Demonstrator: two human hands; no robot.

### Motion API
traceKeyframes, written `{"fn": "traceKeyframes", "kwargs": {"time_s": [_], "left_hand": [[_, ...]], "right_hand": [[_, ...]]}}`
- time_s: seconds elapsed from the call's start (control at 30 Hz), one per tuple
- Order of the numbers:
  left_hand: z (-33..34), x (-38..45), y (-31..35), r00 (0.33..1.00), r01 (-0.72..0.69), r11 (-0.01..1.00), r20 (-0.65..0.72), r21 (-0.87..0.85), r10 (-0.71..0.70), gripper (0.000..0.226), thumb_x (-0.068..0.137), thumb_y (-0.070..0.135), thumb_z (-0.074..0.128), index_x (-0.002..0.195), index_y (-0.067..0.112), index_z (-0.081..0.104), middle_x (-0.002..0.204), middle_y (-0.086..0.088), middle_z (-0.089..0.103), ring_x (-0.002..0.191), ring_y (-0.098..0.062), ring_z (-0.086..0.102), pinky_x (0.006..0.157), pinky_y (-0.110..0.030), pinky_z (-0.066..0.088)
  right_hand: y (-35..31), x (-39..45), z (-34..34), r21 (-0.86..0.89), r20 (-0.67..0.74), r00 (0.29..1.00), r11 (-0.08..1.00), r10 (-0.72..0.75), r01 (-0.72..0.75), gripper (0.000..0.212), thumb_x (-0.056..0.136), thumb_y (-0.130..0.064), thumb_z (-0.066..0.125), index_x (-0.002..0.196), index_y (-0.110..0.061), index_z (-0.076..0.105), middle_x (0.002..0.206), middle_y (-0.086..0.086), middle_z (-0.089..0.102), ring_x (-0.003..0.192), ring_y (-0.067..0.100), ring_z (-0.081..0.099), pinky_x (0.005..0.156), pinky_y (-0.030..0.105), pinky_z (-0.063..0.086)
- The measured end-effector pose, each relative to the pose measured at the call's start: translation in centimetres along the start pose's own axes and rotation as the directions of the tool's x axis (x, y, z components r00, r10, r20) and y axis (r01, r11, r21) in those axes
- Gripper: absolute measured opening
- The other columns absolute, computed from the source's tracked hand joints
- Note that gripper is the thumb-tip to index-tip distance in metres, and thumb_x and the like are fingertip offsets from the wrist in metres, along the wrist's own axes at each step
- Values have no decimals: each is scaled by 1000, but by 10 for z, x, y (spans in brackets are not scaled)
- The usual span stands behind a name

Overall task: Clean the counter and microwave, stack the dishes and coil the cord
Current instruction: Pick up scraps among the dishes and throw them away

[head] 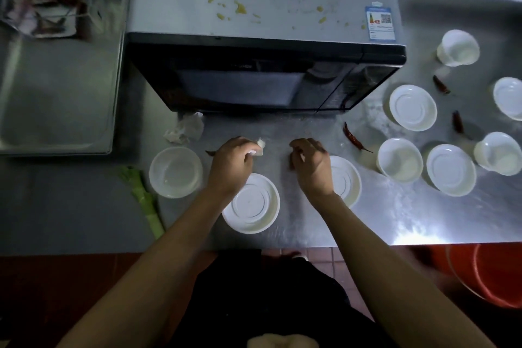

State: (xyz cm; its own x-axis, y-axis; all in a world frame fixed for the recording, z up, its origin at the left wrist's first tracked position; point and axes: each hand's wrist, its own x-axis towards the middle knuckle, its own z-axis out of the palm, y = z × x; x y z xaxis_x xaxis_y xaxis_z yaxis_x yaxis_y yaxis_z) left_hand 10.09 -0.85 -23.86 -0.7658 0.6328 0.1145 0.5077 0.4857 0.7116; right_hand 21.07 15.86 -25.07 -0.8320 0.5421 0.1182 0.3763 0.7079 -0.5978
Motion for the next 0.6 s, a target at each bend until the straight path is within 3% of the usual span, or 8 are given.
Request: {"fn": "traceKeyframes", "kwargs": {"time_s": [0.17,0.27,0.5,0.6], "left_hand": [[19,-12,35,999,-31,999,25,18,31,29,78,-12,60,92,8,75,94,-3,70,86,-21,65,79,-31,53],[36,-25,68,999,-33,999,31,19,32,30,78,-12,60,93,9,75,95,-1,71,86,-19,65,77,-35,54],[86,-60,148,981,-175,984,88,-13,176,29,79,-10,66,97,10,77,102,-1,73,91,-12,64,81,-14,46],[111,-72,184,956,-263,965,127,-21,263,29,78,-10,66,95,10,78,100,-1,74,92,-16,66,85,-22,51]], "right_hand": [[24,-30,-34,37,-108,993,998,52,-48,19,85,3,59,97,-5,72,92,14,71,83,33,64,69,35,51],[49,-59,-60,84,-138,983,991,118,-107,22,83,4,59,97,-8,71,91,9,68,82,30,61,68,37,50],[108,-141,-140,65,-254,953,986,165,-154,14,86,1,62,96,-5,70,88,12,67,79,32,62,68,37,50],[133,-175,-170,79,-310,927,978,209,-194,16,85,3,62,96,-5,71,88,12,67,80,31,63,69,39,52]]}}
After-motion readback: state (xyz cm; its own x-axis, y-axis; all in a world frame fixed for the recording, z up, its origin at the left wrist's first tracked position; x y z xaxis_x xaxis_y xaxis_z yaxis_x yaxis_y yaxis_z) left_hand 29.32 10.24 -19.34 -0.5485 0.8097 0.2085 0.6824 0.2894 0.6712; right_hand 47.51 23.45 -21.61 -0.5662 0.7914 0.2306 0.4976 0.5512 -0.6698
